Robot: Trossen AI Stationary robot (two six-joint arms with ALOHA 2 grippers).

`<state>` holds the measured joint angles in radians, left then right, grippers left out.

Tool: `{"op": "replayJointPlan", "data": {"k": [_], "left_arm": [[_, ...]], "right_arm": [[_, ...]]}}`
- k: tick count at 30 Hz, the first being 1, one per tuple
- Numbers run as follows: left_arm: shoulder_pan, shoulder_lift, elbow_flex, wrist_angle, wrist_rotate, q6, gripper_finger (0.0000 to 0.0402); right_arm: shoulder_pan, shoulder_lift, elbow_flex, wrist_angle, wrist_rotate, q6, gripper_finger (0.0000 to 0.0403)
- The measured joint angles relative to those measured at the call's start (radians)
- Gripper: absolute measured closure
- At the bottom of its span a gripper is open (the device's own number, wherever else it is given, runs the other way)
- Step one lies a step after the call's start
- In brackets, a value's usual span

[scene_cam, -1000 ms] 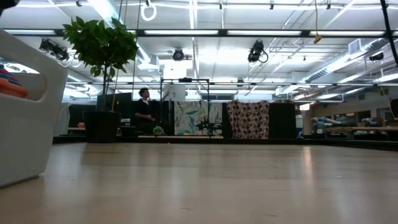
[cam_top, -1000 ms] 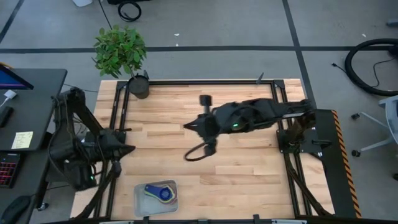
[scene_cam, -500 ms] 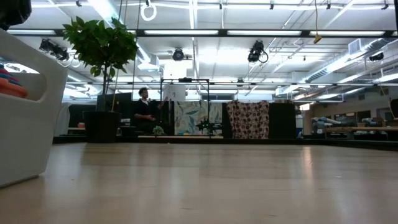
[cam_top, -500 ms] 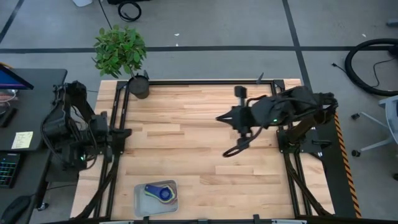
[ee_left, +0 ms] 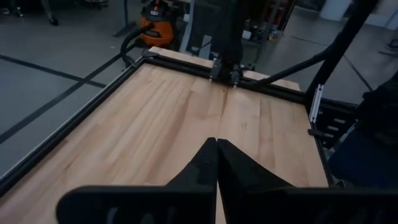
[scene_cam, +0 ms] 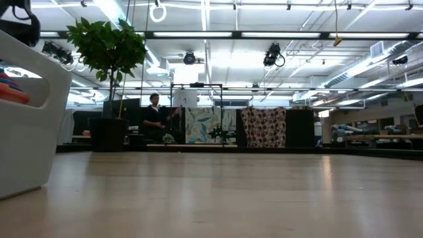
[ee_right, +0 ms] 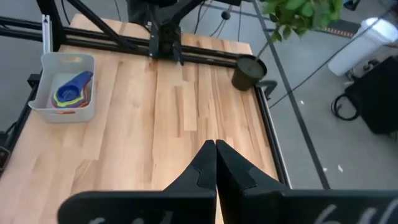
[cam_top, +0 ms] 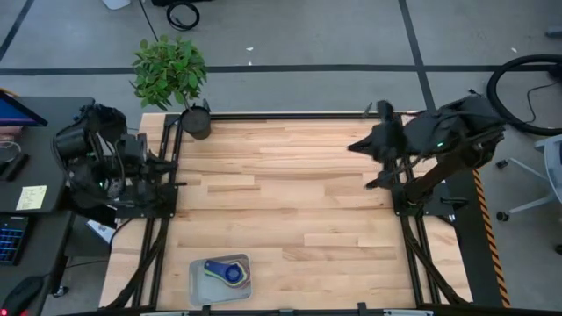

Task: Nest measuring cups in basket
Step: Return to Home Position

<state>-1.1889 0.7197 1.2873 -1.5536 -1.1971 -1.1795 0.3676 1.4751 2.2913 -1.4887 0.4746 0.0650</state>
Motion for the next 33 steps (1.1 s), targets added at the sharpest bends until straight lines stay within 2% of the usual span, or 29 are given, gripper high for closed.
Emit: {"op": "replayJointPlan", "data": {"k": [7,17,24,33], "left_arm": [[0.000,-0.105,0.000,0.039,-0.019,0.141,0.0396],[0.000,-0.255,0.000,0.042,-0.026,0.236,0.0396],[0.000,-0.356,0.000,0.041,-0.037,0.347,0.0396],[0.000,-0.460,0.000,0.037,-0.040,0.429,0.0396]], "right_arm": [[0.000,-0.091,0.000,-0.052,-0.001,0.007,0.0401],[0.000,-0.262,-0.044,-0.082,-0.016,0.039,0.0401],[0.000,-0.370,-0.179,-0.056,0.040,0.100,0.0401],[0.000,-0.474,-0.443,0.152,0.058,0.089,0.0401]]}}
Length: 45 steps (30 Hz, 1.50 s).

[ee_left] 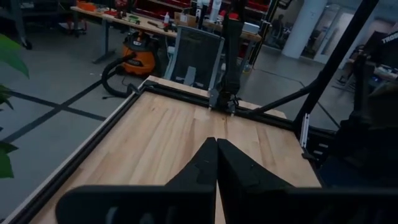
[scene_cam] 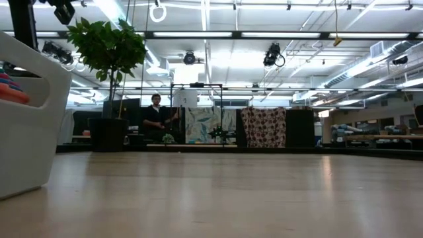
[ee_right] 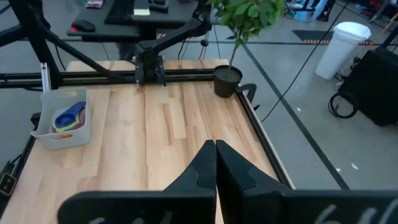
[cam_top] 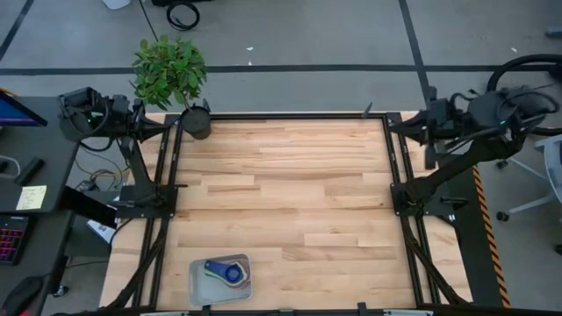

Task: Nest measuring cups in basket
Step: Return to Home Position

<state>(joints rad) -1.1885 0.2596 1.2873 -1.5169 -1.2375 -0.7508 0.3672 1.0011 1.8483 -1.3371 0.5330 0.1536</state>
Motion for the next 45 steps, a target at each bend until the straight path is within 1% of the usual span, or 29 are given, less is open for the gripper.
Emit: {"op": "replayJointPlan", "data": {"k": [5,8,13,19,24,29,33,39,45], "left_arm": [[0.000,-0.008,-0.002,0.002,-0.001,0.008,0.0396],[0.000,-0.008,-0.027,0.004,-0.001,0.006,0.0396],[0.000,-0.008,-0.117,0.008,-0.001,-0.039,0.0396],[0.000,-0.008,-0.224,0.038,-0.022,-0.132,0.0398],[-0.001,-0.008,-0.303,0.166,-0.026,-0.107,0.0399],[-0.001,-0.008,-0.385,0.309,-0.030,-0.072,0.0400],[-0.001,-0.008,-0.444,0.458,-0.020,-0.009,0.0400],[-0.001,-0.008,-0.533,0.701,0.010,0.140,0.0401],[0.000,-0.007,-0.622,0.836,0.010,0.209,0.0401]], "right_arm": [[0.000,-0.037,-0.179,0.136,-0.002,0.001,0.0401],[0.000,-0.059,-0.287,0.230,-0.012,-0.002,0.0401],[0.000,-0.120,-0.467,0.415,-0.064,-0.044,0.0401],[0.000,-0.257,-0.708,0.662,-0.075,-0.052,0.0401],[0.000,-0.360,-0.867,0.817,-0.082,-0.059,0.0401],[0.000,-0.415,-0.975,0.915,-0.083,-0.071,0.0401],[0.000,-0.431,-1.045,1.001,-0.098,-0.076,0.0401],[0.000,-0.433,-1.129,1.119,-0.121,-0.082,0.0401],[0.000,-0.431,-1.220,1.260,-0.136,-0.110,0.0401]]}}
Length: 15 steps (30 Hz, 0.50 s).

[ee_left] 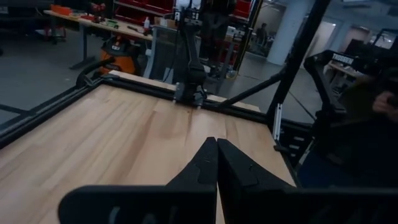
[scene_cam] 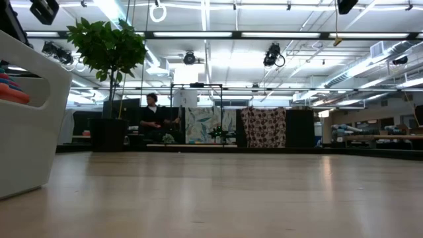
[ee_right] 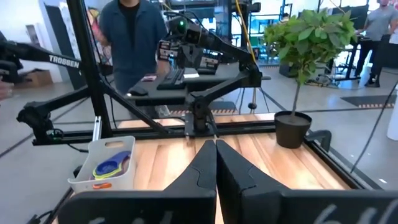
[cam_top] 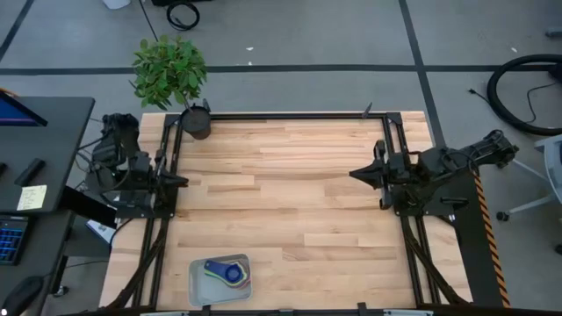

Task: Nest measuring cups in basket
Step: Return to Home Position

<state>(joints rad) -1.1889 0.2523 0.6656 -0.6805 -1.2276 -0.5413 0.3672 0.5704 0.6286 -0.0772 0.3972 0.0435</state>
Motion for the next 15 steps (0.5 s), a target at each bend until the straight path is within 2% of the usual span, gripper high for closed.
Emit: {"op": "replayJointPlan", "data": {"k": [9,15], "left_arm": [[0.000,0.000,-0.172,0.186,-0.012,-0.003,0.0401],[0.000,0.000,-0.309,0.364,-0.026,0.002,0.0401]], "right_arm": [[0.000,0.001,-0.167,0.233,-0.007,-0.024,0.0401],[-0.010,0.001,-0.221,0.280,-0.003,-0.045,0.0401]]}}
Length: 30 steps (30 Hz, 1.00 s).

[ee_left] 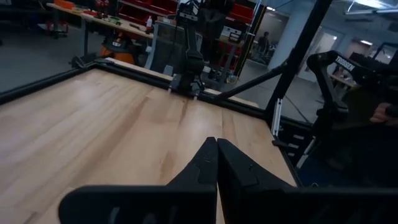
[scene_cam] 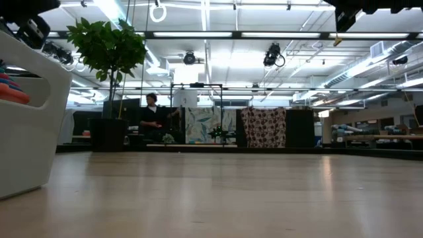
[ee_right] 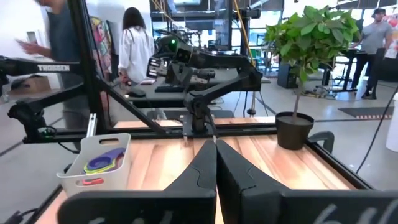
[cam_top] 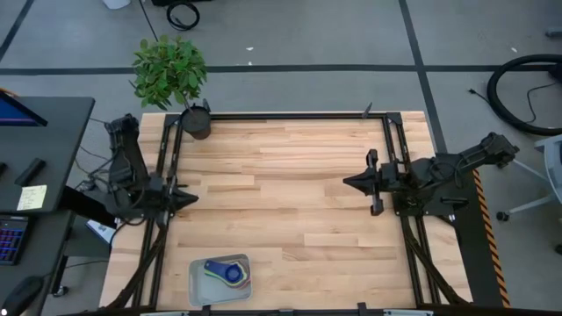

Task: Nest measuring cups in basket
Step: Return to Home Position

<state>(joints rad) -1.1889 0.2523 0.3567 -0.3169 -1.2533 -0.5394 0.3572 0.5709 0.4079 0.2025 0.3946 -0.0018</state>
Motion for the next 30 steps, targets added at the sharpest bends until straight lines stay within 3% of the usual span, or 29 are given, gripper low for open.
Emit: {"op": "replayJointPlan", "data": {"k": [8,16,25,30], "left_arm": [[0.000,0.000,-0.152,0.251,0.000,0.081,0.0401],[0.000,0.000,-0.230,0.428,0.060,0.211,0.0401],[0.000,0.000,-0.236,0.435,0.144,0.314,0.0401],[0.000,0.000,-0.235,0.397,0.152,0.316,0.0401]], "right_arm": [[-0.022,0.000,-0.042,0.014,-0.001,-0.001,0.0401],[-0.043,0.000,-0.045,0.012,-0.052,-0.009,0.0401],[-0.070,0.039,-0.095,0.011,-0.068,0.001,0.0400],[-0.088,0.067,-0.163,0.145,-0.102,-0.007,0.0400]]}}
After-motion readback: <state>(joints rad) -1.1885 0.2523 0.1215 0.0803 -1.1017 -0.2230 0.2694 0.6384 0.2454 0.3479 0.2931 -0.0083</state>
